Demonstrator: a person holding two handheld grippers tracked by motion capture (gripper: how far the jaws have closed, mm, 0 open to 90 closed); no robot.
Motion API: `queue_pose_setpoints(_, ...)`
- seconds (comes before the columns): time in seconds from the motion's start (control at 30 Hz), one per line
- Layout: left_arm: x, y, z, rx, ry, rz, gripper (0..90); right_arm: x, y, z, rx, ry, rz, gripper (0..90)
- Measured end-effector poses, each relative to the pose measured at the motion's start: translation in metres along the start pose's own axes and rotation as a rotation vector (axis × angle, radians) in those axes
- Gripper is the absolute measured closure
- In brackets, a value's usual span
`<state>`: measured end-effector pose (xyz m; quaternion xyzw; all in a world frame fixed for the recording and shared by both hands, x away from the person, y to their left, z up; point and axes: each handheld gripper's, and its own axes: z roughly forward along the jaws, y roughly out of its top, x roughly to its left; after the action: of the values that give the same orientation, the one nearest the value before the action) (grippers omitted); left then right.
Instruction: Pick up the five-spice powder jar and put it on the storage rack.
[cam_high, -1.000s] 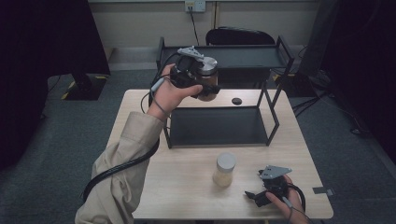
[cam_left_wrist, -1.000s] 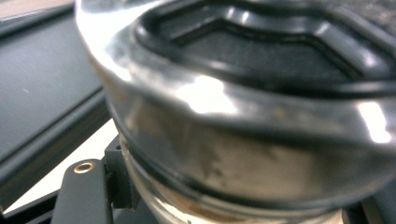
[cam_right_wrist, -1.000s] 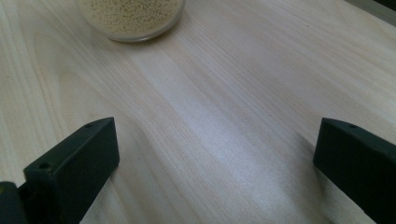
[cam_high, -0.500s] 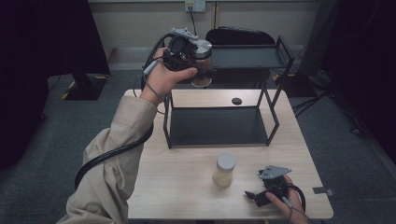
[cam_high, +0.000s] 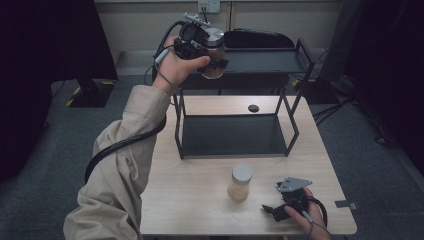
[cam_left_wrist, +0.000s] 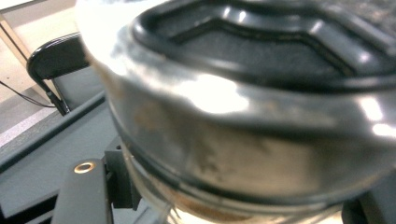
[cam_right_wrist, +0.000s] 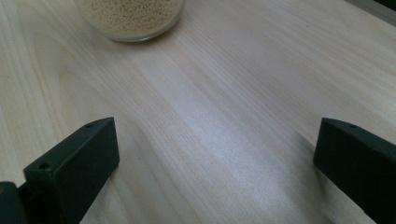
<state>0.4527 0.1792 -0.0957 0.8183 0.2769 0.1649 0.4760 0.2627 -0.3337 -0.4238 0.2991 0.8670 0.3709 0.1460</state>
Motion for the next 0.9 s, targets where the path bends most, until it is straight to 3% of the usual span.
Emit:
queue_pose_setpoints(0.5,0.013,0.005,0.018,0.011,0.074,-0.039,30.3,0.000,0.000,0.000,0.000,0.000,0.000,0.0)
queue_pose_setpoints(0.9,0.019,0.002,0.032,0.023,0.095,-0.059,30.3,0.000,0.000,0.000,0.000,0.000,0.000,0.0)
